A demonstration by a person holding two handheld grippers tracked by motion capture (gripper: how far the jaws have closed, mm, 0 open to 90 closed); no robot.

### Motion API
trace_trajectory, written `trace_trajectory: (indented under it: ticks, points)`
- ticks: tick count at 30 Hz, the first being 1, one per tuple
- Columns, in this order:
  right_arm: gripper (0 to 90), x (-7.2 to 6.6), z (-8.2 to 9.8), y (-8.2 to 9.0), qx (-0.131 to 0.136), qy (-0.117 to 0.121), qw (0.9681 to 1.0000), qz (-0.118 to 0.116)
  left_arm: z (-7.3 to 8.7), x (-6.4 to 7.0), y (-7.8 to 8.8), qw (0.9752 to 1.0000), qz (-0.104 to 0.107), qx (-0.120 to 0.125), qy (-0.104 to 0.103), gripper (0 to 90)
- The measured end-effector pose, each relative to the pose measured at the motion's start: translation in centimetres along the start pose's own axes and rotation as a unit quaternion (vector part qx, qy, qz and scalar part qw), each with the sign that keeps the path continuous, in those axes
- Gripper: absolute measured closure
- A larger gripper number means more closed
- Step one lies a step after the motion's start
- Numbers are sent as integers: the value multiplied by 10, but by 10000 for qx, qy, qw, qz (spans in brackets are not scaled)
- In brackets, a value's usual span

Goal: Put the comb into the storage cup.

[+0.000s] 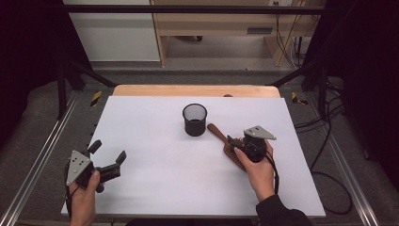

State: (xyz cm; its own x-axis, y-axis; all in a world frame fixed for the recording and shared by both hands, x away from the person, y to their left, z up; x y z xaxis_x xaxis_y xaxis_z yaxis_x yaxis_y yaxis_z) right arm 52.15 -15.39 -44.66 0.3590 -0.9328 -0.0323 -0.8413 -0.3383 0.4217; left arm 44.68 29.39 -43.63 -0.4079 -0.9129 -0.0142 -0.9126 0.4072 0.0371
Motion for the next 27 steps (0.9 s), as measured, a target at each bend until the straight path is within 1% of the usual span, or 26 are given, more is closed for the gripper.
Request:
trace_trajectory:
  ticks: [1, 3, 4, 5, 6, 7, 8, 12, 13, 18, 19, 20, 21, 23, 24, 25, 27]
  points:
    - [322, 0, 0, 0, 0, 0, 10000, 0, 0, 0, 0, 10000, 8, -1, -13, 31]
    - [354, -1, -1, -5, -99, -13, 9999, 16, 0, 1, 0, 10000, 16, -6, -23, 31]
    - [421, -1, -2, -9, -225, -32, 9997, 15, 0, 0, 0, 10000, 16, -2, -15, 31]
    - [421, -1, -2, -9, -225, -32, 9997, 15, 0, 0, 0, 10000, 18, -1, -8, 31]
    - [485, -2, -2, -13, -313, 7, 9995, 3, 0, 0, 0, 10000, 20, -2, -7, 31]
    - [523, -3, -2, -16, -376, 6, 9993, -4, 0, 0, -1, 10000, 22, -7, -4, 31]
    - [523, -3, -2, -16, -376, 6, 9993, -4, 0, -1, -1, 10000, 23, -9, 2, 31]
    - [666, -5, -5, -24, -522, 94, 9986, -23, 0, -1, -1, 10000, 25, -10, -1, 32]
    - [718, -6, -7, -29, -536, 132, 9985, -37, 0, -1, 0, 10000, 20, -3, -5, 31]
    - [767, -9, -10, -40, -645, 51, 9978, -121, 0, -1, -1, 10000, 19, -20, 14, 31]
    - [787, -10, -11, -45, -703, 80, 9974, -99, 0, -2, 0, 10000, 22, -21, -2, 31]
    - [787, -10, -11, -45, -703, 80, 9974, -99, 0, -2, -1, 10000, 24, -12, 13, 31]
    - [812, -10, -12, -49, -750, 77, 9971, -83, 0, -2, -1, 10000, 28, -19, 9, 31]
    - [824, -10, -12, -51, -745, 80, 9972, -78, 0, -2, -1, 10000, 33, -22, 9, 31]
    - [847, -9, -12, -54, -814, 67, 9967, -31, 0, -1, -1, 10000, 35, -20, 21, 31]
    - [847, -9, -12, -54, -814, 67, 9967, -31, 0, -1, -1, 10000, 39, -20, 20, 31]
    - [876, -8, -11, -60, -916, 72, 9958, 63, 0, -1, -1, 10000, 43, -22, 18, 31]
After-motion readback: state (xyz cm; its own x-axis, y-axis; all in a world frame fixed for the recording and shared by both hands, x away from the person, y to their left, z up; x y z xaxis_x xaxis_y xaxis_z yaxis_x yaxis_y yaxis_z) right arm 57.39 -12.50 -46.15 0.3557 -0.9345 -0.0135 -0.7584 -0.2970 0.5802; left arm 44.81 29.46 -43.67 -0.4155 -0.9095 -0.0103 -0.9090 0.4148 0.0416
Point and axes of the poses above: each handheld gripper's, and its own axes: y roughly backward along the jaws, z roughly out of its underside, x roughly to its right, the point moved 4 cm from there along -y, roughly forward along the jaws, and after that the axes turned 2 degrees about x, right-handed, at the moved point
